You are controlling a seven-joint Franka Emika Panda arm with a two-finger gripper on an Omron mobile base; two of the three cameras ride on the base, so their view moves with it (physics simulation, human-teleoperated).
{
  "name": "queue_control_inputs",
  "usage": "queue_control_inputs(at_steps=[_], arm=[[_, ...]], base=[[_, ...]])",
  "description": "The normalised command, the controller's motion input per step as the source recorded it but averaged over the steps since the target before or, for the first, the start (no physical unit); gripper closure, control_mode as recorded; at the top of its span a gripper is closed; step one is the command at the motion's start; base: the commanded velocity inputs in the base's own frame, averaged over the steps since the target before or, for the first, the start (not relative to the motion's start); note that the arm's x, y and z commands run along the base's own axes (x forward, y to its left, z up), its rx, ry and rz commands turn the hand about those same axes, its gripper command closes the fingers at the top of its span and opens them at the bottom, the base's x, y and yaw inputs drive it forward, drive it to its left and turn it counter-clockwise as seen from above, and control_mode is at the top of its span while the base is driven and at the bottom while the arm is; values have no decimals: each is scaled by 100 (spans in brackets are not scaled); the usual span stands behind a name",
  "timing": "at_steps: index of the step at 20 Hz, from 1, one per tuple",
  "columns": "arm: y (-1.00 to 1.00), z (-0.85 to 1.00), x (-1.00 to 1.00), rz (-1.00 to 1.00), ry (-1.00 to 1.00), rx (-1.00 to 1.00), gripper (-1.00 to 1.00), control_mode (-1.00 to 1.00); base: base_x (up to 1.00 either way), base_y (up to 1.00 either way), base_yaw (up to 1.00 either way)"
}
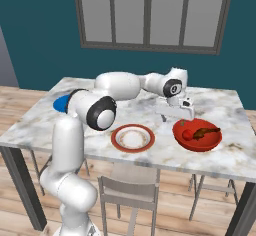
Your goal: Pick the chicken drumstick and tomato from their plates and place them in the bowl. Then put the bowl in the fridge.
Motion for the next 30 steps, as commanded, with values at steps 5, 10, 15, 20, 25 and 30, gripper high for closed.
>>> queue_control_inputs(at_steps=[5, 10, 15, 20, 25, 30], arm=[[24, -23, 5, 12, 0, -29, -100, -100], [4, 1, 26, 7, 5, -7, -100, -100], [0, 0, 19, 3, 13, -1, -100, -100], [-11, 0, 32, 0, 20, 0, -100, -100], [-16, 0, 38, 0, 12, 0, -100, -100], [-21, -5, 28, 0, 1, -1, -100, -100]], base=[[0, 0, 0], [0, 0, 0], [0, 0, 0], [0, 0, 0], [0, 0, 0], [0, 0, 0]])
